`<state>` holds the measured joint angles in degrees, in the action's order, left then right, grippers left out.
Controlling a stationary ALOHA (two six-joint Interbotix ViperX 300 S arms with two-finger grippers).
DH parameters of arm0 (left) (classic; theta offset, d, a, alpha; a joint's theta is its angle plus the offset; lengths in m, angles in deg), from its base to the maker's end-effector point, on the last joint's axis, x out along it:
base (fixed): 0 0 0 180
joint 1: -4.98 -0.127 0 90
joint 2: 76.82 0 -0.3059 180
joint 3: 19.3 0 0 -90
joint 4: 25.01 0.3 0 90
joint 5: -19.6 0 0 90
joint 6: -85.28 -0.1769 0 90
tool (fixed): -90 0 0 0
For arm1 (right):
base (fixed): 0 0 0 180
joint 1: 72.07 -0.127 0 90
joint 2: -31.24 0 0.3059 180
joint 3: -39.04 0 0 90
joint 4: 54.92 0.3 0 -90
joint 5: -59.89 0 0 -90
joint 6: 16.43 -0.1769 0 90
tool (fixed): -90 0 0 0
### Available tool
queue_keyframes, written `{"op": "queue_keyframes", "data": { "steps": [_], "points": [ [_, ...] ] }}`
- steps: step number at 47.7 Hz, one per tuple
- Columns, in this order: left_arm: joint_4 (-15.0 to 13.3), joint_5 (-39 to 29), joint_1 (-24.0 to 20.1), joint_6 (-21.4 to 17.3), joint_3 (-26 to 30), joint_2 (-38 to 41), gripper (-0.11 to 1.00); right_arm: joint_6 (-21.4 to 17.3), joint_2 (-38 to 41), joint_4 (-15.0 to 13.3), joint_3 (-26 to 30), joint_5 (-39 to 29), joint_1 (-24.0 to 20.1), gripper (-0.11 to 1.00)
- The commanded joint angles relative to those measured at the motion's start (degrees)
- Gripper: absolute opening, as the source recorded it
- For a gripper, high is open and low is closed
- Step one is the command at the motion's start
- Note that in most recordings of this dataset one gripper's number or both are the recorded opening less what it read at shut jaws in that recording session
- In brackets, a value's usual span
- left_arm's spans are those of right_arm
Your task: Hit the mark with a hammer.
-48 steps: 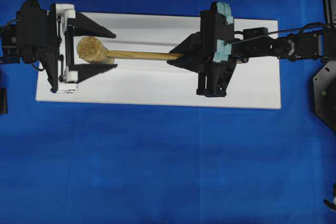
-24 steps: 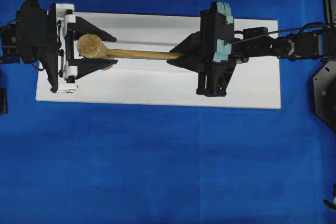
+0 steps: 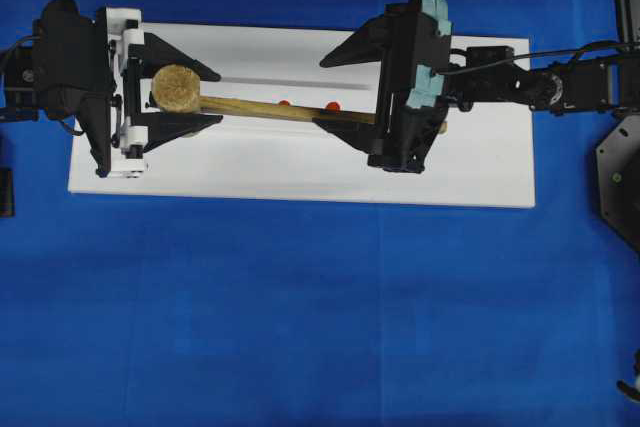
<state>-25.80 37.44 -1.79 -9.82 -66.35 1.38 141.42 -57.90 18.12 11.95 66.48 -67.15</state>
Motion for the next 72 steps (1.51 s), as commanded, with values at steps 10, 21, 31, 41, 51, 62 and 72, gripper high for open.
{"op": "queue_keyframes", "data": {
  "steps": [10, 21, 31, 41, 51, 62, 72],
  "points": [
    [-0.35, -2.81, -0.44, 9.49, 3.25, -1.05, 0.44, 0.18, -1.32, -5.19, 1.93, 0.26, -1.14, 0.92],
    [-0.35, -3.96, -0.26, 29.36, 5.01, -1.05, 0.44, 0.00, -1.32, -9.23, 1.85, 0.44, -1.23, 0.92],
    [-0.18, -3.87, -0.18, 52.47, 4.83, -1.49, 0.44, 0.00, -1.32, -11.60, 1.41, 0.44, -1.23, 0.92],
    [0.00, -3.25, 1.32, 64.86, 4.31, -2.37, 0.44, 0.09, -1.32, -13.01, 0.79, 0.44, -1.23, 0.92],
    [0.00, -2.81, 2.81, 65.83, 4.13, -2.81, 0.44, 0.09, -1.23, -13.10, 0.44, 0.44, -1.23, 0.92],
    [0.09, -2.90, 2.81, 66.27, 4.04, -2.90, 0.44, 0.18, -1.32, -14.06, 0.18, 0.18, -1.23, 0.90],
    [0.09, -2.99, 2.81, 65.65, 4.04, -2.90, 0.44, 0.18, -1.32, -15.82, 0.09, -0.70, -1.23, 0.41]
  ]
}}
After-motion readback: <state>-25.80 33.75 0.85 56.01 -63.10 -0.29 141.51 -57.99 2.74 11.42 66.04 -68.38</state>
